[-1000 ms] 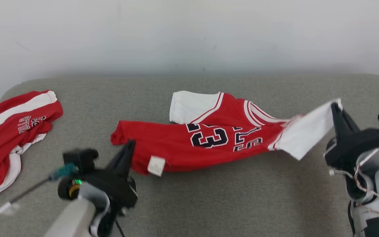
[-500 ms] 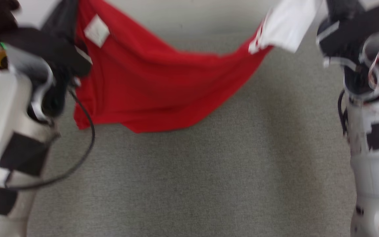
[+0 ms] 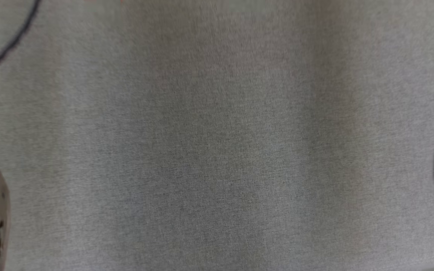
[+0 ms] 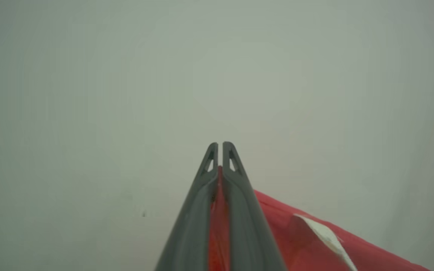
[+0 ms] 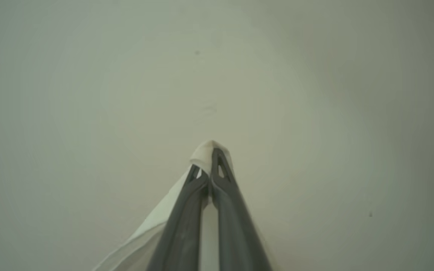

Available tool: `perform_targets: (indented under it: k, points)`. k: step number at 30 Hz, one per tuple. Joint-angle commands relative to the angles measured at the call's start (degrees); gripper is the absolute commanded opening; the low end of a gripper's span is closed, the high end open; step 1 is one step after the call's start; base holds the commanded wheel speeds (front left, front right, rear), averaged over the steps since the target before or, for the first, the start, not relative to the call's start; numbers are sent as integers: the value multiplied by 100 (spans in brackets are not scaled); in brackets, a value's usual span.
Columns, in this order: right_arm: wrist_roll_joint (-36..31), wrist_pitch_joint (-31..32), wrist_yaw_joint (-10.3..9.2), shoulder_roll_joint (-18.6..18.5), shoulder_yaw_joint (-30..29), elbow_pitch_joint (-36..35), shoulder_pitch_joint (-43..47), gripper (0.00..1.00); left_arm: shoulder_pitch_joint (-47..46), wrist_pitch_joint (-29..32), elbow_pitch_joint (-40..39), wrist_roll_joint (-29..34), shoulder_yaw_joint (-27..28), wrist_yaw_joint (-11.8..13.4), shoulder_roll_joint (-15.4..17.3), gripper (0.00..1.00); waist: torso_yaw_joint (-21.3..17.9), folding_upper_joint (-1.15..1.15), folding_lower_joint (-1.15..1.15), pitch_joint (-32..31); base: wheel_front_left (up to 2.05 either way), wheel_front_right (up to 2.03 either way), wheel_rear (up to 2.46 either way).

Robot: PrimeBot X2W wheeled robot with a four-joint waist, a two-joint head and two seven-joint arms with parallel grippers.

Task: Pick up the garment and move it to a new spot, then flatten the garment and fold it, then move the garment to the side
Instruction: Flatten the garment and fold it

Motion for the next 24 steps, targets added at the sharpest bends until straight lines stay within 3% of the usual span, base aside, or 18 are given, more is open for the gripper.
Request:
perform_targets:
  k: [1,7,13,18,22,24]
  points:
    - [46,-53,19,0,-16,-8,-173,0,-129,-53,13,62,80,-80,-5,0,-86,-2,-3,339,0,0,0]
    - [-32,-58,19,10,5,-663,-246,0,-95,-67,-33,225,268,-422,-179,0,44,-2,-3,562,0,0,0]
    - [-129,-58,19,-66,764,-603,272,0,458,-70,102,410,-121,-528,-73,0,130,-2,-3,687,0,0,0]
    - [564,127,19,-474,1760,-703,1103,0,1223,-26,-191,73,-827,-525,215,0,238,-2,-3,480,0,0,0]
    - [1423,734,19,-943,2313,-1410,2358,0,2149,48,-528,-407,-1363,-528,594,0,316,-2,-3,2,0,0,0]
    - [1506,897,19,-1038,2378,-1572,2630,0,2338,53,-576,-474,-1446,-528,663,0,332,-2,-3,-116,0,0,0]
